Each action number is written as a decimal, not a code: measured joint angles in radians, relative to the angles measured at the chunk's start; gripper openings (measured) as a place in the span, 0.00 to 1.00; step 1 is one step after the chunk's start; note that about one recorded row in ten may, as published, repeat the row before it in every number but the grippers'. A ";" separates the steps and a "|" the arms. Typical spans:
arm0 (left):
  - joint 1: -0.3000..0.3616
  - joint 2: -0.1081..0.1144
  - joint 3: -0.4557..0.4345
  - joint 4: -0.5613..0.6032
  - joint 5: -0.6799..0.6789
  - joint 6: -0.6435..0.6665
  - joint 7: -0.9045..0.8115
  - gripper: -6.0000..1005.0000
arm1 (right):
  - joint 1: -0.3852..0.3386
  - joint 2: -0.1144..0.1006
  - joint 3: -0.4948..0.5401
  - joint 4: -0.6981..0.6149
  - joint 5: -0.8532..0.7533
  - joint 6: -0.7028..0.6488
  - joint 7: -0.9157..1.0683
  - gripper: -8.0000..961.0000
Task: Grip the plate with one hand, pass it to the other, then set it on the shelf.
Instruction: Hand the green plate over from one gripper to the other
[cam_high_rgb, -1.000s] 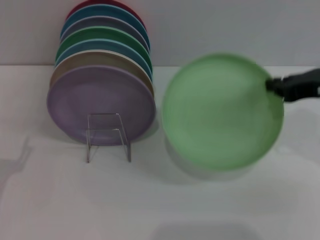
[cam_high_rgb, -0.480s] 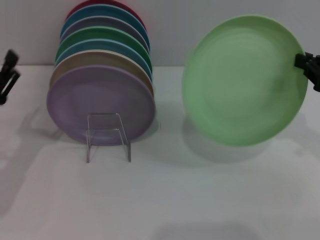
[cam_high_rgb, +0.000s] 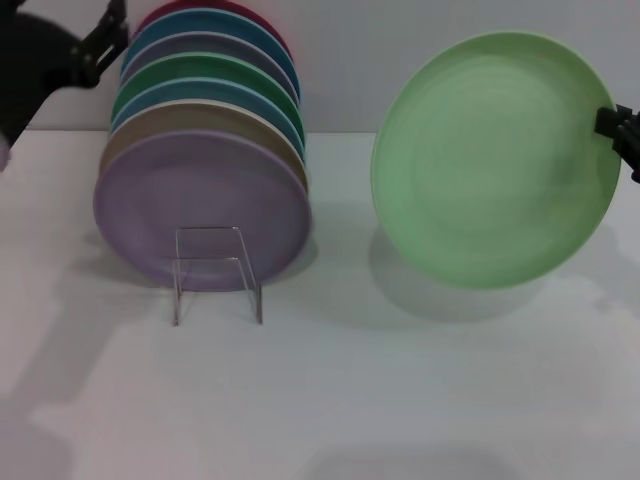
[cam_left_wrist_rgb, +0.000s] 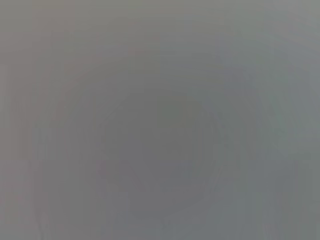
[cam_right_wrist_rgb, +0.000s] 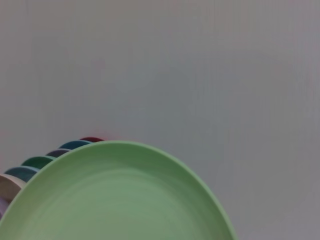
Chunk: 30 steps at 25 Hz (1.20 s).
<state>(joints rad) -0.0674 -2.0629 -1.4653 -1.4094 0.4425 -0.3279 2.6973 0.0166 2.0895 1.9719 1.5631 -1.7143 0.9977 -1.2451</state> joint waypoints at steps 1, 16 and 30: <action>0.001 0.000 0.021 -0.052 0.018 0.084 -0.001 0.79 | 0.000 0.000 0.000 0.000 0.000 0.000 0.000 0.03; 0.003 -0.016 0.166 -0.404 0.346 0.454 -0.003 0.78 | 0.021 -0.007 0.014 -0.013 -0.005 0.005 -0.004 0.03; -0.090 0.006 0.385 -0.270 1.629 1.133 -1.022 0.77 | 0.025 -0.009 0.032 -0.005 -0.007 0.019 -0.009 0.03</action>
<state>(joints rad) -0.1570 -2.0569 -1.0799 -1.6795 2.0715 0.8047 1.6754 0.0413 2.0801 2.0037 1.5581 -1.7217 1.0163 -1.2545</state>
